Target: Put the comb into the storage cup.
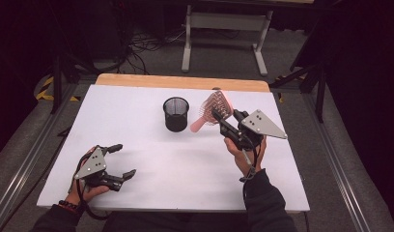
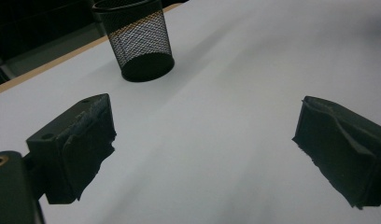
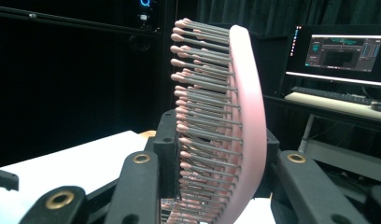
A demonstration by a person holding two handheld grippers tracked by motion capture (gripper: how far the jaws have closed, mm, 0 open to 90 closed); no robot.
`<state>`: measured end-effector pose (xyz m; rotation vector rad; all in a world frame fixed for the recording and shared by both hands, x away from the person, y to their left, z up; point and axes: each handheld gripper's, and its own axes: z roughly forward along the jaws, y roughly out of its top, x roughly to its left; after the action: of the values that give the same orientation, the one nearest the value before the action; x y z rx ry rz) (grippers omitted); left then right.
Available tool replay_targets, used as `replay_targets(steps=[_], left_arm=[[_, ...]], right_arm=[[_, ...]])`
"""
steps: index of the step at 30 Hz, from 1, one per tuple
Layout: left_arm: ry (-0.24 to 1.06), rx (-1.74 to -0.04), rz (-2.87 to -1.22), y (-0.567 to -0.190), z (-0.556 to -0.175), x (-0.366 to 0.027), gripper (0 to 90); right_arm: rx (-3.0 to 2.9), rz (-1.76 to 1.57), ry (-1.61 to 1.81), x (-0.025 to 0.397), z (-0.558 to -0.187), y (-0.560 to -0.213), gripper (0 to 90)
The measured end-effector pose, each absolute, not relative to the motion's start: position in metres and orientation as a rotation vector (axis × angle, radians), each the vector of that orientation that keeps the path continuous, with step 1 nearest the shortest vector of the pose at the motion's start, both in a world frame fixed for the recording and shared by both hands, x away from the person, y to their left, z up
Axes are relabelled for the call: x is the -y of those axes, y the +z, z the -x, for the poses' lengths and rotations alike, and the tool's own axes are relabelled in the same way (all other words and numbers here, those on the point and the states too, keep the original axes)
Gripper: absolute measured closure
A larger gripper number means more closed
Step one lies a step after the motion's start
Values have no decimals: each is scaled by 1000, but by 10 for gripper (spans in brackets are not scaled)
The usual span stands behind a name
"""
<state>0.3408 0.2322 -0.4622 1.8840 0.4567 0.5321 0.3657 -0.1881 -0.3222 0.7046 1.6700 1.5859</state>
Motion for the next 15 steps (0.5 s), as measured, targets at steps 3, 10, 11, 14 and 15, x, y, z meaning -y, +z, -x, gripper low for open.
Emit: replay_targets(steps=[3, 10, 11, 14, 15], left_arm=[[532, -462, -1888, -463, -342, -232, 52], [526, -465, -1883, -463, -343, -232, 52], [526, -468, -1881, -463, -343, -232, 52], [526, -470, -1879, -463, -343, -232, 53], [529, -473, -1877, -463, -343, -232, 53]], right_arm=[[-1665, -697, 1577, 186, -371, -314, 646], [-1644, -697, 1577, 183, -382, -299, 646], [-1641, -697, 1580, 182, -384, -298, 646], [-1639, -696, 1580, 180, -386, -295, 646], [-1631, -700, 1578, 177, -390, -292, 646]])
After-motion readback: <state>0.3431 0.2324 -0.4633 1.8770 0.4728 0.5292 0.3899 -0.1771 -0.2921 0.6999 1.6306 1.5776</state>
